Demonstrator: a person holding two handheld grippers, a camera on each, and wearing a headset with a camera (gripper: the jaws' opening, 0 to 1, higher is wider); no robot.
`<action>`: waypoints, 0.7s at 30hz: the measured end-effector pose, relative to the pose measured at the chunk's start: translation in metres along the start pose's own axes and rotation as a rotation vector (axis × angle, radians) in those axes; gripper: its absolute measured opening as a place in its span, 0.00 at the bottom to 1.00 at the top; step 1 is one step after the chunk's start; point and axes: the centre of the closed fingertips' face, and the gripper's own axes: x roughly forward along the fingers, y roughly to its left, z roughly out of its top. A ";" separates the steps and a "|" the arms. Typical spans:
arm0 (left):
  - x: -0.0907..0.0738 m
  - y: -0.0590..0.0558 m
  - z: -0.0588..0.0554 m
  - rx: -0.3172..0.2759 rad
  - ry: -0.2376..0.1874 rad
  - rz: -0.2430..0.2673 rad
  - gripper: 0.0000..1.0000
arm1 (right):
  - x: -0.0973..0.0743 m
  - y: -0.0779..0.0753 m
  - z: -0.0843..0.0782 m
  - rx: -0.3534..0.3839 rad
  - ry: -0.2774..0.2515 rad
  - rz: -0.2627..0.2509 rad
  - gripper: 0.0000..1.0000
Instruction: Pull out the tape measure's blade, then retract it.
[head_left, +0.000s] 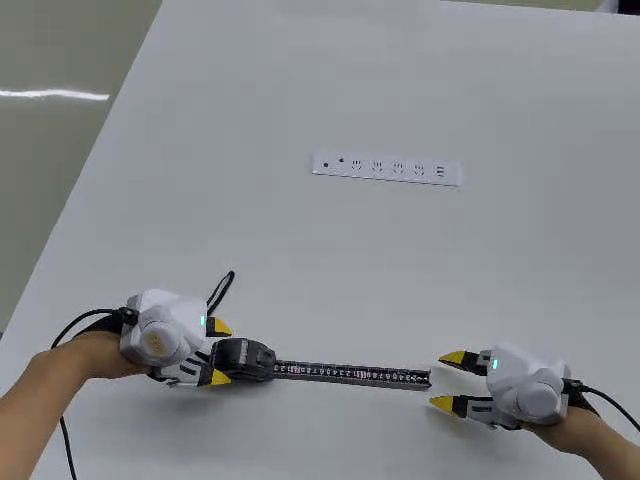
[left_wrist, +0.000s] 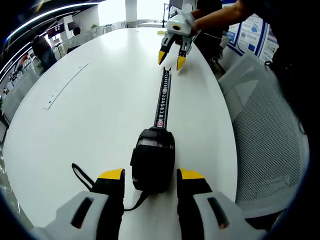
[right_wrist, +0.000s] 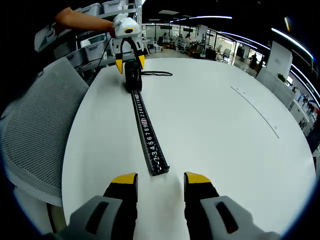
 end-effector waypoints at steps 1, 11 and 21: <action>-0.001 -0.001 0.000 -0.002 -0.003 0.001 0.39 | -0.001 0.001 0.000 0.005 0.000 -0.002 0.36; -0.009 -0.006 -0.004 -0.087 -0.046 0.038 0.44 | -0.009 0.006 0.000 0.059 0.006 -0.033 0.44; -0.020 -0.018 -0.003 -0.192 -0.118 0.089 0.51 | -0.018 0.011 0.005 0.116 -0.007 -0.075 0.51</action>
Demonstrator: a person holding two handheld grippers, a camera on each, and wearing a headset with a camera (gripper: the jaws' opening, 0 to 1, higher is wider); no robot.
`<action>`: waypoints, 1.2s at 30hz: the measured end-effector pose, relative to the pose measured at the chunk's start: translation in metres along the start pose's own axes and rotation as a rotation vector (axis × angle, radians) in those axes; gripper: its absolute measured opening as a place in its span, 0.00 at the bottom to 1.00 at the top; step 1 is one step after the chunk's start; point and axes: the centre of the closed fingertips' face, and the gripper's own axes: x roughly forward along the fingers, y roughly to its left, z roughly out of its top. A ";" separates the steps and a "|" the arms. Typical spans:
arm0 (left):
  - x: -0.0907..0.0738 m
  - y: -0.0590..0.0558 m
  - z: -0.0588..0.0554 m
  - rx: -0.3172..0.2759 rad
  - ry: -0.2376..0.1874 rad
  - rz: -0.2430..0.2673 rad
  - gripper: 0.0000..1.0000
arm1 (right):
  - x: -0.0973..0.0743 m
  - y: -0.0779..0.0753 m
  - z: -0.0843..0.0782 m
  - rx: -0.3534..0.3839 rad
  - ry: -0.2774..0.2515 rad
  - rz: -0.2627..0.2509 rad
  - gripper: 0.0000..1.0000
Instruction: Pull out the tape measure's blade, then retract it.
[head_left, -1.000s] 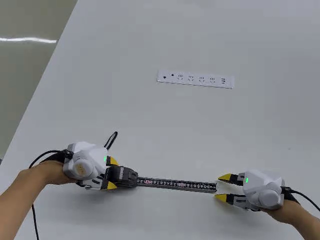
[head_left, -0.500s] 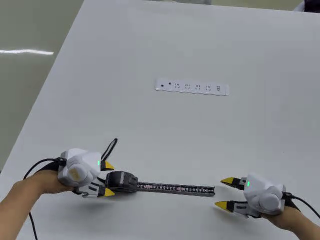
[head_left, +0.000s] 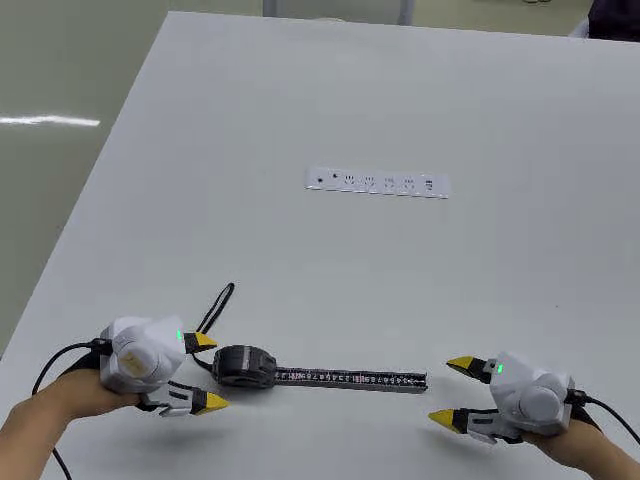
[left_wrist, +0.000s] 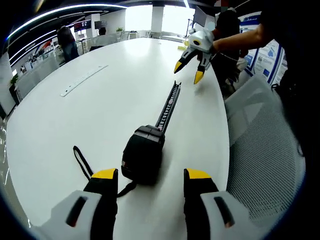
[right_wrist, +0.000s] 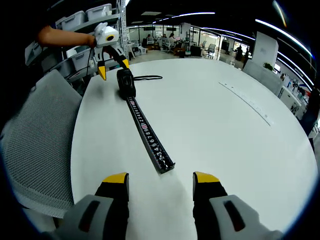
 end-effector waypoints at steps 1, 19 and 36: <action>-0.001 -0.001 0.000 -0.008 -0.004 0.004 0.51 | -0.001 0.001 0.000 0.006 -0.003 -0.004 0.51; -0.016 -0.018 -0.008 -0.125 -0.078 0.099 0.57 | -0.017 0.012 0.007 0.125 -0.046 -0.091 0.64; -0.029 -0.026 -0.001 -0.190 -0.127 0.193 0.65 | -0.026 0.028 0.013 0.207 -0.089 -0.145 0.73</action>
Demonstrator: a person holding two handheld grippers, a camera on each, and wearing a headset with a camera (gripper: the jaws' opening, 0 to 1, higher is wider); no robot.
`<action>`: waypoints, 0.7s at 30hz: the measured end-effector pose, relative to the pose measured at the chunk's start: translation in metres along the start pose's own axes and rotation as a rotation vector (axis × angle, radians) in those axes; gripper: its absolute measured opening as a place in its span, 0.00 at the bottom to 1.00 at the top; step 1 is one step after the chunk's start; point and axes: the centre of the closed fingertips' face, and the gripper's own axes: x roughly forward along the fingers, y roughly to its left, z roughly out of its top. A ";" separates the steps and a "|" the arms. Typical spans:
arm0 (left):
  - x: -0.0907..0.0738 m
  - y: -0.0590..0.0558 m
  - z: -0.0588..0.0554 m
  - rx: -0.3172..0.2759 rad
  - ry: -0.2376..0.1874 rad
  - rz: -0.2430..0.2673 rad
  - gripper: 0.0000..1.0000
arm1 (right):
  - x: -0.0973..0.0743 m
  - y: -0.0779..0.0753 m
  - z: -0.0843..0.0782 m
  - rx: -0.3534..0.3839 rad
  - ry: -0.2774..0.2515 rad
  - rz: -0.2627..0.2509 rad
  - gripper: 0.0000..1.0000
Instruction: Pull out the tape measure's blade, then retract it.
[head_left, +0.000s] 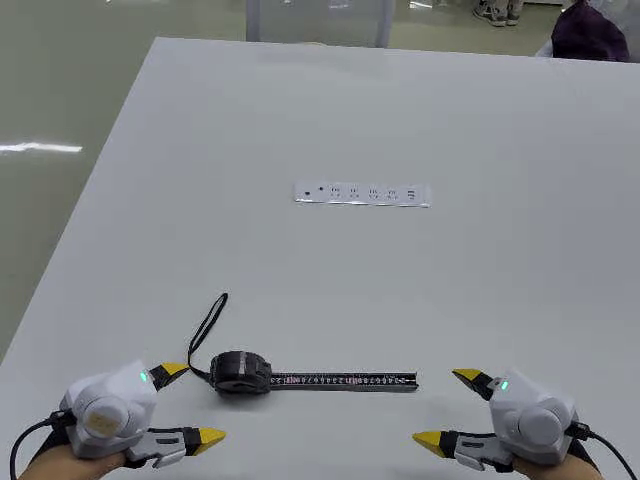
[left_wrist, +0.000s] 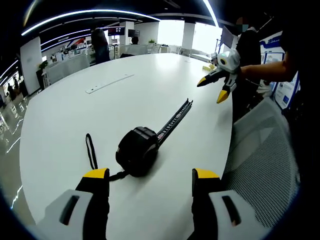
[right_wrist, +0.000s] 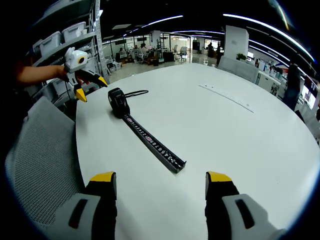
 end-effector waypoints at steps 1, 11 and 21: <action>0.000 0.000 0.000 -0.002 0.001 0.006 0.65 | -0.001 0.001 0.000 -0.001 0.002 -0.004 0.73; -0.001 -0.010 0.000 -0.030 -0.015 0.043 0.69 | -0.010 0.004 0.004 0.027 -0.023 -0.057 0.81; -0.005 -0.019 0.008 -0.070 -0.042 0.089 0.75 | -0.017 0.017 0.007 0.057 -0.052 -0.100 0.87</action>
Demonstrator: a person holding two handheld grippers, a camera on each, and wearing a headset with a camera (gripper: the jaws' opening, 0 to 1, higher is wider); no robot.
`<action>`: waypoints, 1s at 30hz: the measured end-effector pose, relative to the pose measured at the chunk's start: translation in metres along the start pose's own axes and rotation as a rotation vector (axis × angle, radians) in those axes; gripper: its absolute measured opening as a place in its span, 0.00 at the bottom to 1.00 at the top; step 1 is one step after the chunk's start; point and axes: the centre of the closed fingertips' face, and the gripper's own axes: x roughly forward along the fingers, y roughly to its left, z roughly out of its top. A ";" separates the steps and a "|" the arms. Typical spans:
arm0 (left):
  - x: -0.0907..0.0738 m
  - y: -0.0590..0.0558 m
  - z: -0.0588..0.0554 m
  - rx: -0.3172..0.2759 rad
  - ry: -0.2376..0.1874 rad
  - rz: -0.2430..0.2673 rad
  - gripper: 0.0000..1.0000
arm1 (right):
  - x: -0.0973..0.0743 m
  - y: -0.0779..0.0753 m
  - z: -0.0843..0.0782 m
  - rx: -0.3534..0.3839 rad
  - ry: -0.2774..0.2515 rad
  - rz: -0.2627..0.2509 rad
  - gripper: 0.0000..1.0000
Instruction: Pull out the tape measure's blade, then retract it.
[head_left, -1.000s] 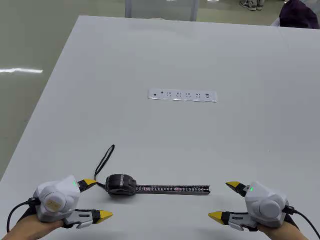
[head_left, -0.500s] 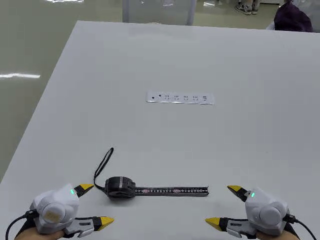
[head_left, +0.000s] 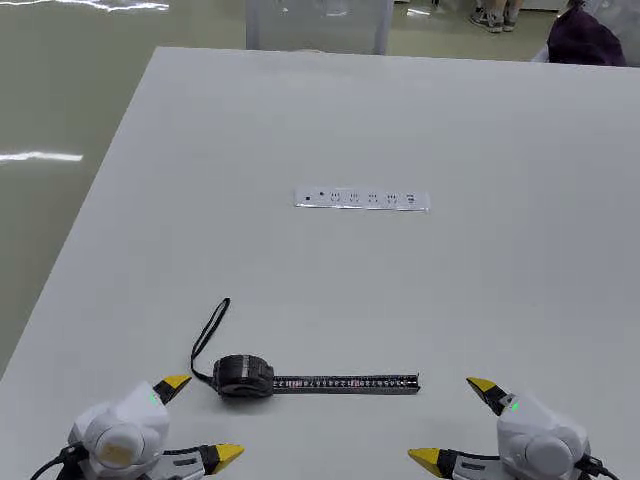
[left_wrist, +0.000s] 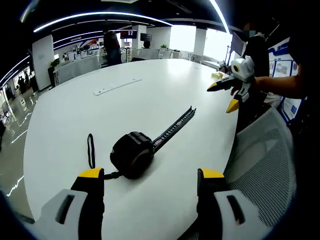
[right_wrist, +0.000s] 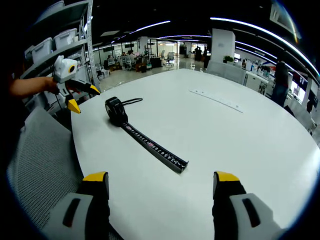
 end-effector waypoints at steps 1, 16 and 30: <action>-0.001 -0.001 0.000 -0.004 0.002 0.005 0.75 | 0.000 0.001 0.000 -0.001 0.002 -0.003 0.87; -0.007 -0.011 0.002 -0.073 -0.028 0.093 0.92 | -0.006 0.014 0.003 0.017 -0.013 -0.038 0.94; -0.008 -0.019 0.005 -0.134 -0.076 0.154 0.99 | -0.010 0.022 0.010 0.040 -0.035 -0.067 0.99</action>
